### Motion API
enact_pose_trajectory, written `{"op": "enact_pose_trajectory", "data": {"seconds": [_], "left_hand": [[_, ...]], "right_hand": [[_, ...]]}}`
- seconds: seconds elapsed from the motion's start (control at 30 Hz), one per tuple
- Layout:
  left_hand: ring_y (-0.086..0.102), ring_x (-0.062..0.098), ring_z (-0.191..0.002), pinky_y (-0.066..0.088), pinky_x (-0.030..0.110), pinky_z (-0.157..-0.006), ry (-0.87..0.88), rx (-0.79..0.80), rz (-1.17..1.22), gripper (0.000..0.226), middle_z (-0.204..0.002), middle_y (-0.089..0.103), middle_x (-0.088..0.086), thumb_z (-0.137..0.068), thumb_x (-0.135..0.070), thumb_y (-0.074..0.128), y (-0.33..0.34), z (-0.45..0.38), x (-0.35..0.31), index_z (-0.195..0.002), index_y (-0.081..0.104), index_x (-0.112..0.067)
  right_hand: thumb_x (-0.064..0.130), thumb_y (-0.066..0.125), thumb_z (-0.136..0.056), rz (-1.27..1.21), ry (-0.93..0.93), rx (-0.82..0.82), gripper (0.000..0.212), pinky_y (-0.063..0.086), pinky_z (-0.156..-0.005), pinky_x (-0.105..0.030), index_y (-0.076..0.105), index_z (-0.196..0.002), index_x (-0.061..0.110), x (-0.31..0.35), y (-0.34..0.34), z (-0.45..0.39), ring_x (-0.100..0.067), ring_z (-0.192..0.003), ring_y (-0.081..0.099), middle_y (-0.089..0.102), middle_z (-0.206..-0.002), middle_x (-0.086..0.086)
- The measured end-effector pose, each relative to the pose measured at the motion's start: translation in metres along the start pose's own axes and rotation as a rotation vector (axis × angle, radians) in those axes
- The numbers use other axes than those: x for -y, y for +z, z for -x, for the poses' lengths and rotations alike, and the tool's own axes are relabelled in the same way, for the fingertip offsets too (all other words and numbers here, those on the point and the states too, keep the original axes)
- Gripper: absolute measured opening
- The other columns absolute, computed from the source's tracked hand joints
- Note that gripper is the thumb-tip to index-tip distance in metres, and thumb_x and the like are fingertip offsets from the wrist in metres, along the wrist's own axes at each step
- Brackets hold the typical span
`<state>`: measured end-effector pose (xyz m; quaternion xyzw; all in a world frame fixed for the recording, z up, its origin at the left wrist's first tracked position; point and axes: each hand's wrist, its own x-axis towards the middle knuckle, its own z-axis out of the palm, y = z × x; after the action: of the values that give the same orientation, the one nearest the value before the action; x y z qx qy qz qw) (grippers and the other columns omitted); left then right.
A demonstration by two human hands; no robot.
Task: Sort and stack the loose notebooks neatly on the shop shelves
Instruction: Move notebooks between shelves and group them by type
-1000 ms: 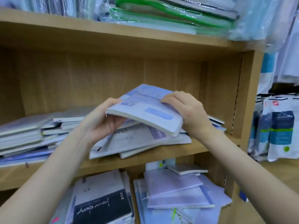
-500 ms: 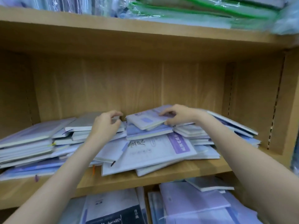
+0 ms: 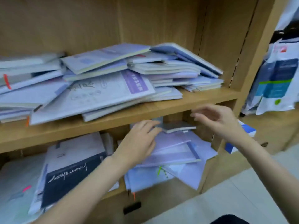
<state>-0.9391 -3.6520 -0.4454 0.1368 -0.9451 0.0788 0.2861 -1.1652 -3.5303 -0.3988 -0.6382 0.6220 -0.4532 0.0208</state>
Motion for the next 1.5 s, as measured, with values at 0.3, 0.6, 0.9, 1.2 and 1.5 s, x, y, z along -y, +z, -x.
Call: {"op": "enact_pose_trajectory", "data": {"seconds": [0.3,0.6,0.9,1.2,1.5], "left_hand": [[0.028,0.023,-0.137,0.021,0.028,-0.110,-0.541,0.550,0.157,0.098,-0.151,0.028,0.000,-0.054,-0.067,0.009,0.132,0.029,0.032,-0.142,0.033,-0.032],[0.028,0.025,-0.134,0.021,0.030,-0.110,-0.620,0.557,0.263,0.070,-0.146,0.034,-0.001,-0.071,-0.069,0.037,0.156,0.042,0.047,-0.135,0.041,-0.039],[0.029,0.024,-0.135,0.018,0.022,-0.108,-0.632,0.491,0.351,0.056,-0.147,0.035,0.003,-0.084,-0.046,0.046,0.148,0.050,0.040,-0.135,0.046,-0.024],[0.045,0.026,-0.128,0.034,0.027,-0.100,-0.710,0.460,0.517,0.058,-0.140,0.046,0.007,-0.089,-0.012,0.055,0.124,0.034,0.004,-0.141,0.029,-0.012],[0.012,0.020,-0.144,0.016,0.031,-0.114,-0.505,0.766,0.167,0.065,-0.157,0.009,0.008,-0.093,-0.020,0.047,0.123,0.046,-0.013,-0.147,0.013,-0.007]], "right_hand": [[0.032,0.064,-0.087,0.428,0.199,0.381,0.059,0.036,-0.097,-0.038,0.042,-0.136,0.008,-0.157,0.121,-0.032,-0.033,-0.124,0.040,0.043,-0.133,-0.017],[0.015,0.038,-0.098,1.040,-0.034,0.447,0.036,0.038,-0.090,-0.039,0.043,-0.133,0.007,-0.176,0.170,-0.071,-0.033,-0.114,0.052,0.056,-0.125,-0.016],[0.026,0.047,-0.090,0.429,-0.164,0.024,0.028,0.045,-0.087,-0.036,0.066,-0.099,0.007,-0.160,0.104,0.022,-0.031,-0.109,0.053,0.061,-0.111,-0.013],[0.026,0.075,-0.079,-0.432,1.027,-0.092,0.046,0.051,-0.071,-0.039,0.042,-0.108,0.010,-0.131,0.102,0.038,-0.024,-0.085,0.058,0.055,-0.093,-0.008],[0.008,0.075,-0.078,-0.310,1.182,-0.115,0.025,0.044,-0.071,-0.037,0.053,-0.067,0.004,-0.144,0.109,0.035,-0.026,-0.071,0.053,0.057,-0.075,-0.009]]}}
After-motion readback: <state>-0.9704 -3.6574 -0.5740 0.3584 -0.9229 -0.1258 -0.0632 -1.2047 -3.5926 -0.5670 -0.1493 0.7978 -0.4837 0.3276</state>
